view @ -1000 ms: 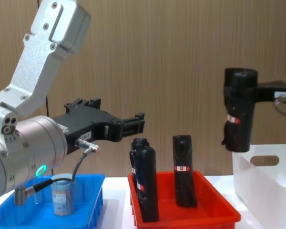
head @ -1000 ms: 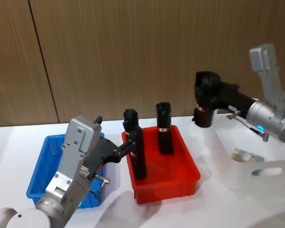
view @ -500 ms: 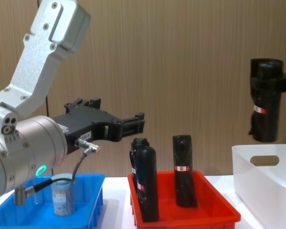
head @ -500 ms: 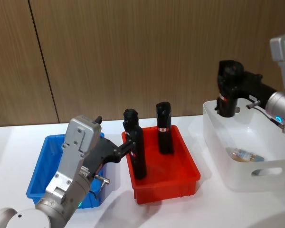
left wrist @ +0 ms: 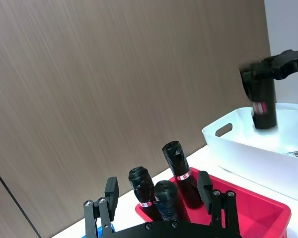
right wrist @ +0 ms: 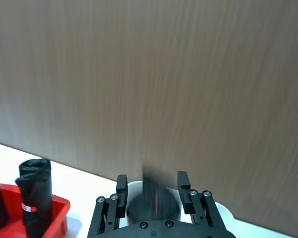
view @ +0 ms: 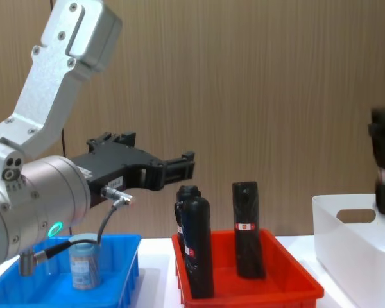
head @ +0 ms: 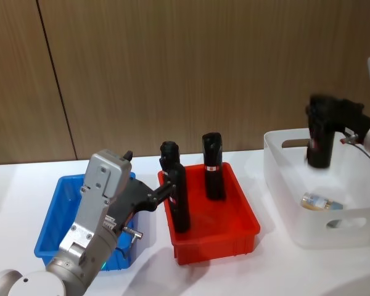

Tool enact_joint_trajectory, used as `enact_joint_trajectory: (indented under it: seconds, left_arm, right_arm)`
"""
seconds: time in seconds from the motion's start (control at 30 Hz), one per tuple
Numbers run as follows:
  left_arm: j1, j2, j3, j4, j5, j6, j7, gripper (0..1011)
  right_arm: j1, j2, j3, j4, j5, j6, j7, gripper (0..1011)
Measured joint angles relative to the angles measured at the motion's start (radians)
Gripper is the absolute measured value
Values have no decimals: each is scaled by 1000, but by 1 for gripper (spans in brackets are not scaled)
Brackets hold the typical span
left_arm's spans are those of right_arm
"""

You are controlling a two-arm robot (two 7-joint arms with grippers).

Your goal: Pick the cotton swabs from the blue box and place them into the white box.

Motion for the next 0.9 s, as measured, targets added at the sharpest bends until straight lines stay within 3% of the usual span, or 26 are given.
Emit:
enact_joint_trajectory:
  seconds: [0.1, 0.23, 0.43, 0.53, 0.9]
  left_arm:
    - [0, 0, 0, 0, 0, 0, 0, 1004]
    - [0, 0, 0, 0, 0, 0, 0, 1004]
    - [0, 0, 0, 0, 0, 0, 0, 1004]
    - [0, 0, 0, 0, 0, 0, 0, 1004]
    - [0, 0, 0, 0, 0, 0, 0, 1004]
  right_arm:
    - [9, 1, 3, 25, 0, -3, 0, 682]
    - [24, 2, 8, 65, 0, -10, 4, 759]
    - [42, 4, 16, 113, 8, -21, 15, 953]
    - [46, 5, 18, 125, 12, -24, 18, 1001]
    - [47, 8, 25, 137, 23, -31, 24, 1001]
